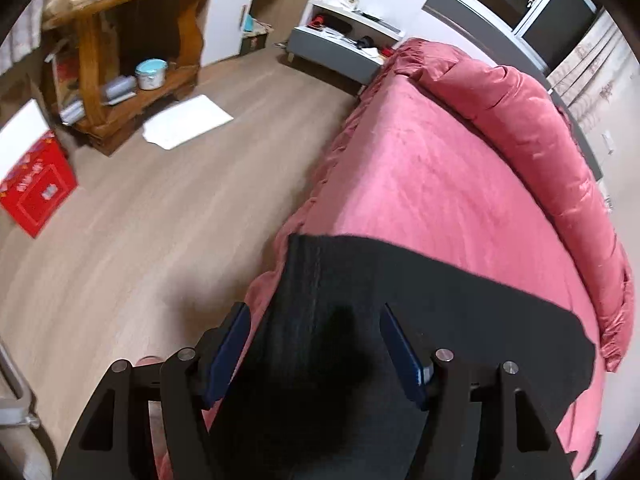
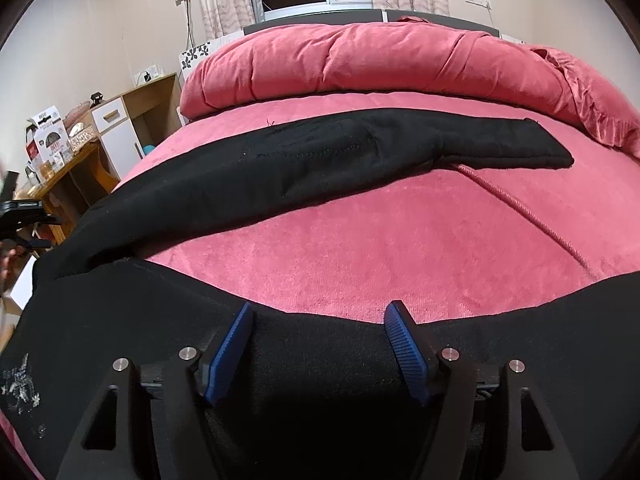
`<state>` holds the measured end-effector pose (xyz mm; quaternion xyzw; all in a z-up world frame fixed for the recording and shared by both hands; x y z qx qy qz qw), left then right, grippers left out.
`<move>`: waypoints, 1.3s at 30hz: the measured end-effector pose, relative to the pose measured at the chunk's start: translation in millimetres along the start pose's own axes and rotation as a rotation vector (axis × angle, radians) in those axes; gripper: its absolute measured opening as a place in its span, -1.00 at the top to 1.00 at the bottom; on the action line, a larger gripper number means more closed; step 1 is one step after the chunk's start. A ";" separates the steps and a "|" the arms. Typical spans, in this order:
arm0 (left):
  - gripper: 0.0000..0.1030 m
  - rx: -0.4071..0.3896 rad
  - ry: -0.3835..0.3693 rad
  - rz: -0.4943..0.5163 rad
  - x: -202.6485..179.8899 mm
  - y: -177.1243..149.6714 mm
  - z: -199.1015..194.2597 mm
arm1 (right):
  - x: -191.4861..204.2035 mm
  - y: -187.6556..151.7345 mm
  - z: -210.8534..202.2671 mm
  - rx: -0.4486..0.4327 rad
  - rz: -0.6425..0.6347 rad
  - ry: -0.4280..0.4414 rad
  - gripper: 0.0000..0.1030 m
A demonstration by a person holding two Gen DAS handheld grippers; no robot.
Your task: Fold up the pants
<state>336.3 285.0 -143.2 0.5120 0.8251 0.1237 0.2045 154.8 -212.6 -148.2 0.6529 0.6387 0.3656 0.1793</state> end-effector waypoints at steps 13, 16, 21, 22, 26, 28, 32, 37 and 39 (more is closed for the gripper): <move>-0.34 0.070 -0.087 -0.060 -8.8 34.6 61.9 | -0.2 -1.9 1.4 0.001 0.011 0.020 -0.42; -0.30 0.078 -0.165 -0.104 -12.4 32.3 66.2 | 0.3 -2.3 2.5 0.003 0.011 0.023 -0.44; 0.06 0.077 -0.184 -0.149 -16.5 25.0 67.9 | 3.3 -2.0 5.6 0.012 -0.002 0.020 -0.51; 0.21 0.056 -0.169 -0.137 -17.3 24.6 64.7 | 4.2 -2.1 6.5 0.016 -0.006 0.020 -0.54; 0.68 -0.023 -0.098 -0.041 -28.5 21.9 44.4 | 6.9 -2.0 9.2 0.026 -0.025 0.009 -0.58; 0.71 -0.059 -0.080 -0.008 -34.7 18.4 30.4 | 6.7 -1.7 9.2 0.026 -0.025 0.009 -0.58; 0.72 -0.130 -0.113 -0.007 -38.0 8.2 -5.7 | 6.5 -2.0 9.2 0.026 -0.026 0.009 -0.58; 0.72 -0.222 -0.126 0.042 -41.9 -15.4 -53.5 | 6.5 -1.8 9.6 0.027 -0.031 0.004 -0.58; 0.73 -0.252 -0.143 0.065 -45.4 -26.9 -71.0 | 6.6 -1.8 9.7 0.027 -0.032 0.004 -0.58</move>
Point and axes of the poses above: each gripper's, at about its wrist camera, not at the fingertips, and z roughly the way its jaws point, x to its left, y to its top, the point moved 7 cm from there along z, roughly the way its jaws point, and after that the axes turned 9 degrees about y, right-handed, at the moved point
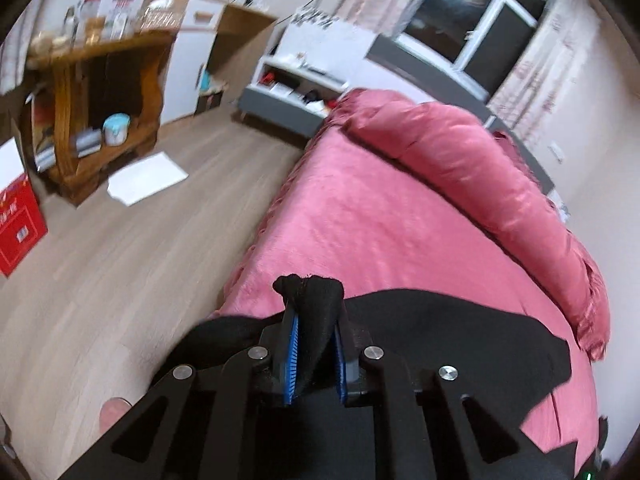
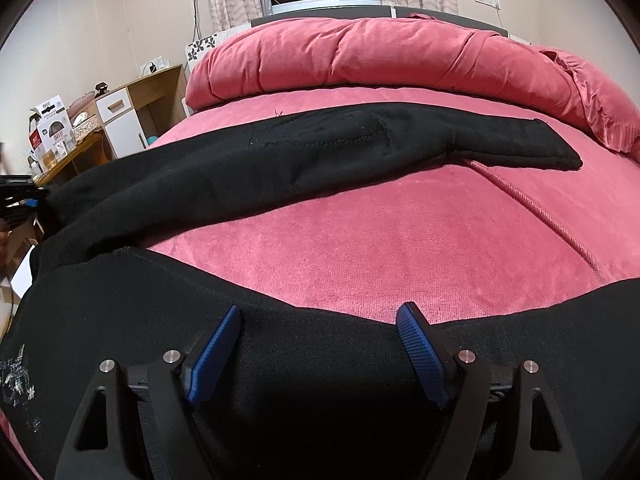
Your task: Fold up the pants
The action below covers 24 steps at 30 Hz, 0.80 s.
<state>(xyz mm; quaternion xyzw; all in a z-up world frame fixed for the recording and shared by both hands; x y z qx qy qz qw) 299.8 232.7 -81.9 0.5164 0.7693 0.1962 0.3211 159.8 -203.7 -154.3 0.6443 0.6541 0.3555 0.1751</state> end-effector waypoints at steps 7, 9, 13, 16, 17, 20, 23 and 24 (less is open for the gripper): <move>0.73 -0.062 -0.070 0.038 -12.9 -51.5 -66.7 | 0.9 -0.9 0.4 0.004 -0.010 -0.011 -0.58; 0.73 -0.065 -0.062 0.037 -9.9 -73.8 -79.4 | 0.6 -1.1 0.6 0.008 -0.012 -0.014 -0.58; 0.74 -0.070 -0.048 0.022 -2.5 -114.1 -96.1 | 2.8 1.0 3.0 0.055 -0.026 -0.039 -0.58; 0.74 -0.023 -0.028 0.049 2.0 -146.4 -91.6 | 4.7 13.4 3.1 0.132 -0.013 -0.058 -0.57; 0.75 -0.006 -0.025 0.052 3.3 -155.3 -88.6 | 5.7 20.7 2.1 0.134 0.001 -0.047 -0.56; 0.75 -0.009 -0.019 0.087 2.1 -166.6 -86.8 | 15.6 56.7 -0.8 0.105 0.027 -0.005 -0.56; 0.75 -0.001 -0.034 0.069 3.8 -166.2 -82.0 | 32.7 96.9 7.3 0.096 0.066 0.070 -0.56; 0.75 -0.001 -0.038 0.067 4.6 -167.6 -80.9 | 38.6 107.8 11.6 0.096 0.081 0.090 -0.56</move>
Point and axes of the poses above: each gripper's, at about its wrist camera, not at the fingertips, and z roughly the way its jaws point, x to its left, y to its top, the point moved 7 cm from there along z, roughly the way its jaws point, and after that the axes turned 9 degrees about y, right-handed, at the moved point
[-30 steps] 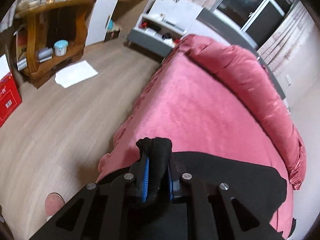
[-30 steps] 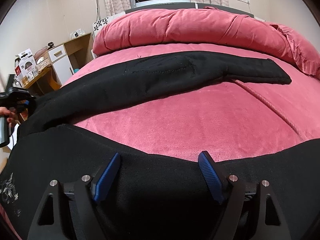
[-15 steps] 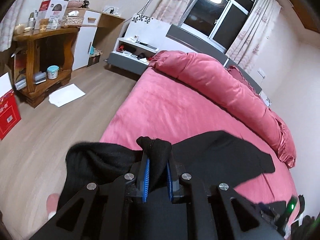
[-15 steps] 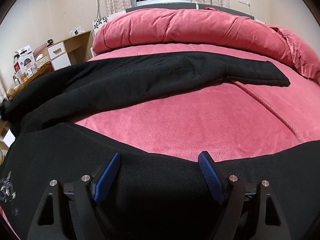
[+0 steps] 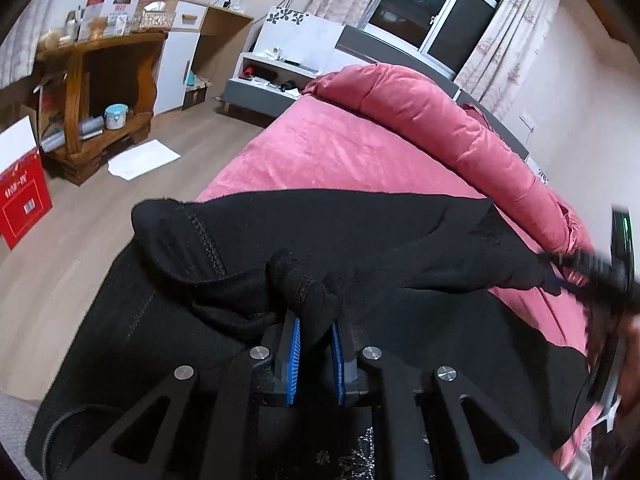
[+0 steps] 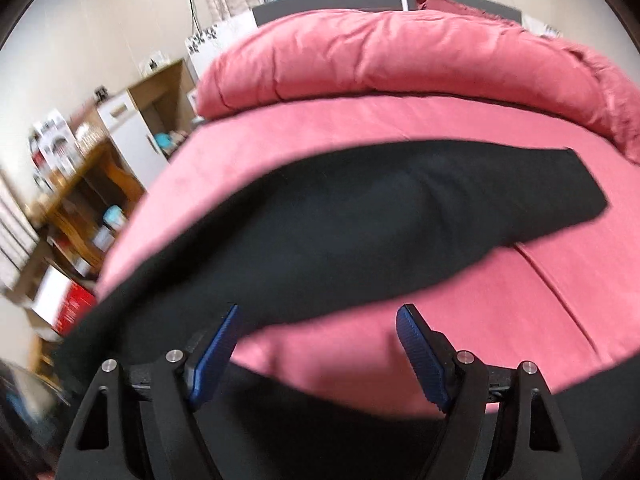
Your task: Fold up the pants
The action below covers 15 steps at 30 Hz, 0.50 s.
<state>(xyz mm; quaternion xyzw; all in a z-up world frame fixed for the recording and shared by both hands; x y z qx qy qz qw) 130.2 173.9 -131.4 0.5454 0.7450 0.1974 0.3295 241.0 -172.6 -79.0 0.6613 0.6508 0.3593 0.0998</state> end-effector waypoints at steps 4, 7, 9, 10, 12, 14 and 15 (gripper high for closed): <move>0.75 -0.002 -0.003 0.004 -0.7 1.3 2.0 | 22.3 42.2 30.2 0.021 0.094 0.080 -0.56; 0.75 -0.002 -0.011 -0.003 0.7 1.1 2.2 | 26.4 64.3 55.3 0.045 0.135 0.058 -0.56; 0.75 -0.003 -0.013 -0.004 0.4 1.0 2.0 | 27.8 76.7 71.6 0.053 0.153 0.029 -0.49; 0.75 -0.004 -0.013 -0.003 0.3 0.6 1.6 | 25.7 82.0 80.4 0.062 0.164 0.019 -0.41; 0.75 -0.005 -0.013 -0.002 0.1 0.5 1.5 | 18.8 85.1 95.0 0.100 0.208 0.013 -0.32; 0.75 -0.004 -0.014 -0.004 0.0 0.3 1.6 | 10.9 83.6 106.2 0.122 0.253 0.025 0.31; 0.75 -0.003 -0.016 -0.006 -0.4 0.4 1.7 | 8.6 80.4 109.4 0.136 0.259 0.034 0.46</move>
Point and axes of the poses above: each gripper's, at about its wrist camera, not at the fingertips, and z roughly the way its jaws point, x to its left, y to its top, the point moved 7 cm from there along z, roughly the way its jaws point, and after that the axes turned 9 degrees about y, right-handed, at the moved point
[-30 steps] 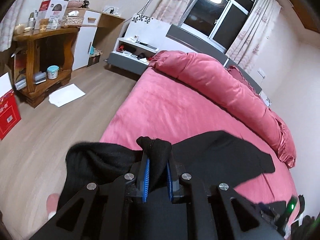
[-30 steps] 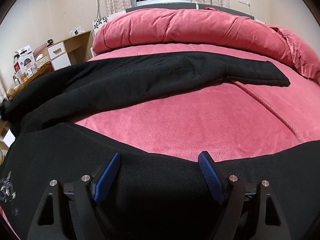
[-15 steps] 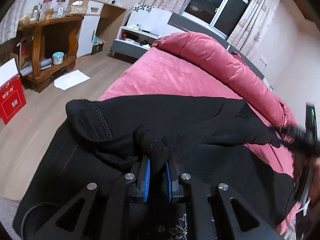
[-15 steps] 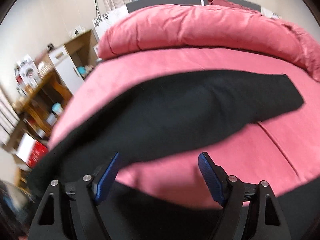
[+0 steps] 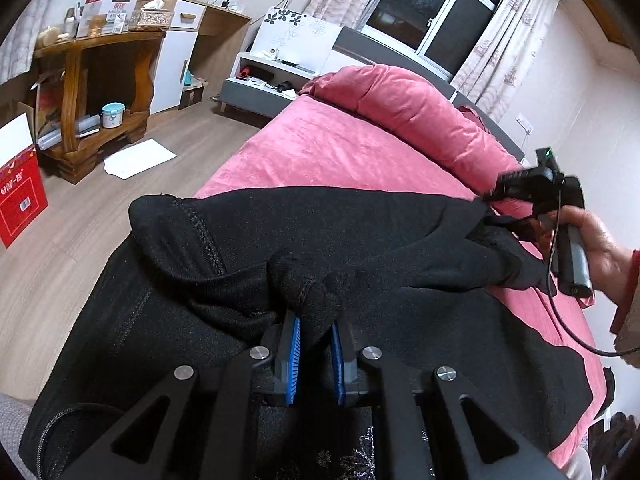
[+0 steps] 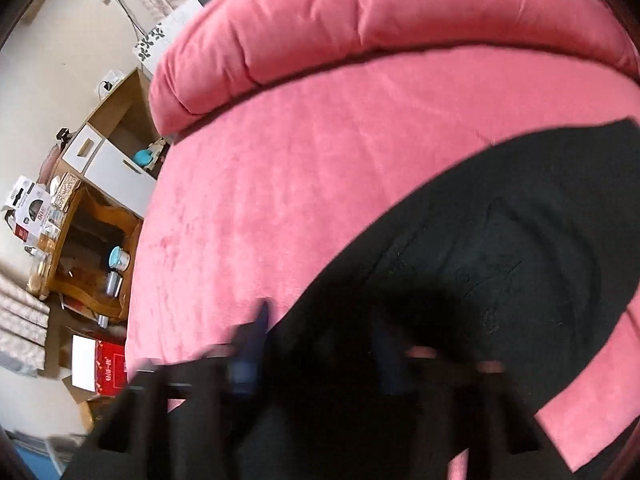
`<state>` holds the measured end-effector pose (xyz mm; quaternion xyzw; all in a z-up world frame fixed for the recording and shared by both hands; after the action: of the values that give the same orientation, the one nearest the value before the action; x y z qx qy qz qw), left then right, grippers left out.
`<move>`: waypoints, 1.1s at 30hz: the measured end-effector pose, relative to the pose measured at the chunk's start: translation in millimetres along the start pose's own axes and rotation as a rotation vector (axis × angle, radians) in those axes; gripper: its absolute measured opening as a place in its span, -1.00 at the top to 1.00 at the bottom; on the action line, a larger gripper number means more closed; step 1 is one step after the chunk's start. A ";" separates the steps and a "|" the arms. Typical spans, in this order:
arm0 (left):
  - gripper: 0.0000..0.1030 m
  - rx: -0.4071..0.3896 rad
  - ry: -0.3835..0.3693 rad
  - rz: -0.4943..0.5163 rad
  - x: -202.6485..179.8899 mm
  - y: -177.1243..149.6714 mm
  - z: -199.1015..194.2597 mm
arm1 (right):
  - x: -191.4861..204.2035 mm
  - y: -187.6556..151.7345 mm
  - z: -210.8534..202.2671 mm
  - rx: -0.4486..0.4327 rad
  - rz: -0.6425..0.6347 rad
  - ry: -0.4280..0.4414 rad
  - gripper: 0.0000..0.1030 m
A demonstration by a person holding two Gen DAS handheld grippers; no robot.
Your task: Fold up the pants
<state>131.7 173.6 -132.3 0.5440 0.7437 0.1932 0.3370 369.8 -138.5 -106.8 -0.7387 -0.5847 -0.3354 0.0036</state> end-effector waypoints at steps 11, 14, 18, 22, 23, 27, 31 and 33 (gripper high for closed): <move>0.75 -0.032 -0.125 -0.236 32.5 35.4 -30.3 | -3.5 -45.3 -90.4 -0.098 -0.078 0.120 0.71; 0.75 -0.056 -0.162 -0.290 39.3 44.2 -46.7 | -4.2 -71.1 -118.7 -0.142 -0.079 0.155 0.71; 0.75 -0.061 -0.168 -0.325 49.0 40.0 -60.5 | -13.1 -115.0 -143.6 -0.188 -0.025 0.197 0.73; 0.75 -0.010 -0.151 -0.354 60.5 22.6 -59.1 | -23.7 -164.7 -147.6 -0.192 -0.020 0.163 0.73; 0.75 -0.001 -0.146 -0.355 62.4 19.1 -59.0 | -25.4 -175.5 -144.5 -0.186 -0.022 0.156 0.73; 0.74 0.027 -0.151 -0.378 67.6 8.3 -58.5 | -43.2 -207.6 -128.9 -0.137 0.001 0.147 0.73; 0.64 0.067 -0.157 -0.389 67.1 -1.6 -57.6 | -65.8 -232.5 -108.5 -0.070 0.031 0.124 0.74; 0.45 0.080 -0.170 -0.407 67.3 -5.7 -59.1 | -70.5 -234.9 -107.0 -0.081 0.050 0.149 0.74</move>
<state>73.6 239.6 -114.3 0.4099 0.8143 0.0449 0.4084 107.3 -167.4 -149.9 -0.7257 -0.5502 -0.4124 0.0256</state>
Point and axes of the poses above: each gripper's, at about its wrist camera, not at the fingertips, and z roughly the way its jaws point, x to its left, y to its top, the point moved 7 cm from there along z, roughly the way its jaws point, and after that the axes turned 9 degrees about y, right-handed, at the moved point
